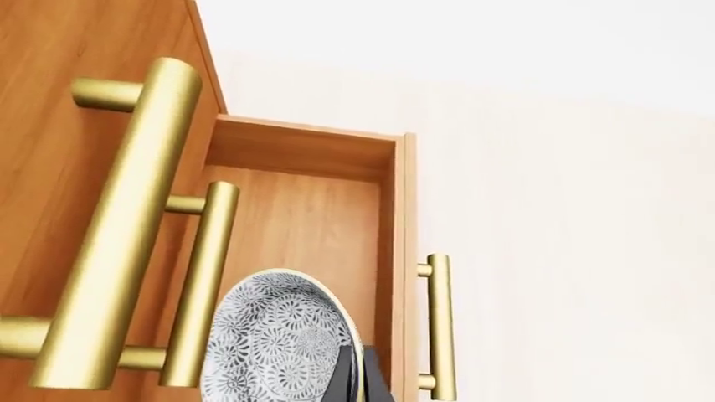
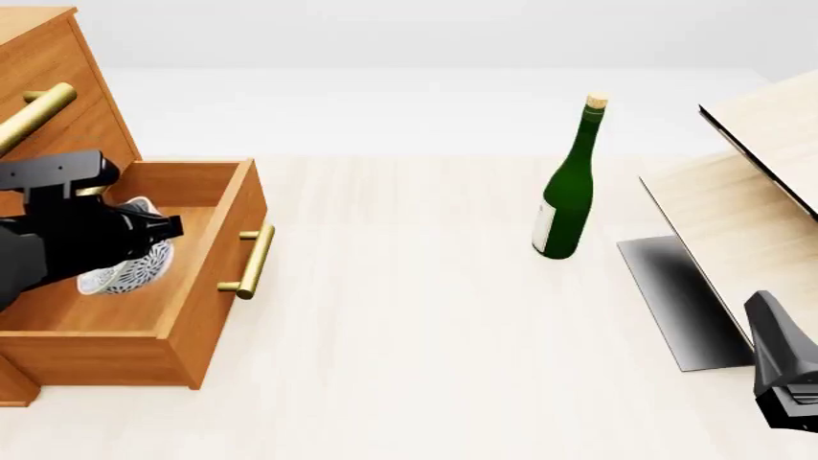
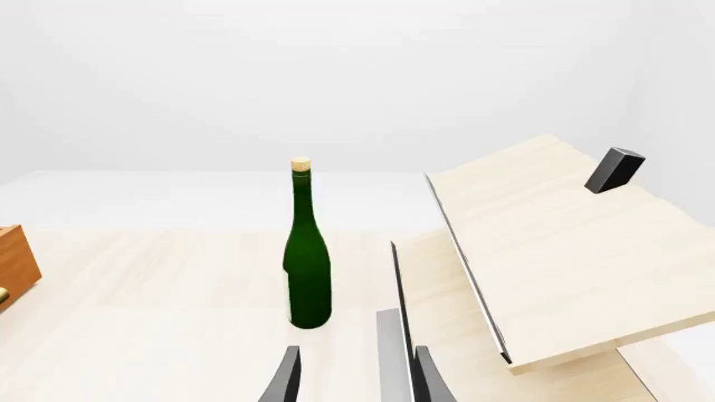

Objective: Put the bowl in the bottom drawer of the cabinet.

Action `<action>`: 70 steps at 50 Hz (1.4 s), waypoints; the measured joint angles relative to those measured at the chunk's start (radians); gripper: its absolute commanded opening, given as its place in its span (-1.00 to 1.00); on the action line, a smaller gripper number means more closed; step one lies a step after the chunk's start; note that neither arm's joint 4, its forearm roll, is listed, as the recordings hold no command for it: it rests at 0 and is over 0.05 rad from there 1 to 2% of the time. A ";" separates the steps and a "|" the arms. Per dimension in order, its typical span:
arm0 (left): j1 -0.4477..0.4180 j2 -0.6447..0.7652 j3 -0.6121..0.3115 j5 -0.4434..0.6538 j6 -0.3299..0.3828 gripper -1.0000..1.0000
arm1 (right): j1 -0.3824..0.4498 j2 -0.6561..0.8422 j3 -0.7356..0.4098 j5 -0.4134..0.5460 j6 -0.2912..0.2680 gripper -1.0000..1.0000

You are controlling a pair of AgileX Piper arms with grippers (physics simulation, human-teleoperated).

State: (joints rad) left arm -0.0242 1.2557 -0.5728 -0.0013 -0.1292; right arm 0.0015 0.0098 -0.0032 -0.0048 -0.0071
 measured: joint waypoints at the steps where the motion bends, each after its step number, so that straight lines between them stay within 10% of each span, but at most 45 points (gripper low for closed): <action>1: 0.001 0.003 0.000 -0.001 0.001 -1.00 | 0.000 0.000 0.000 0.000 0.000 1.00; 70: 0.057 0.112 0.022 -0.113 0.077 -1.00 | 0.000 0.000 0.000 0.000 0.000 1.00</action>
State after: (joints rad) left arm 0.0325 1.3680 -0.5507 -0.1147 -0.0521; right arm 0.0015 0.0098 -0.0032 -0.0048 -0.0071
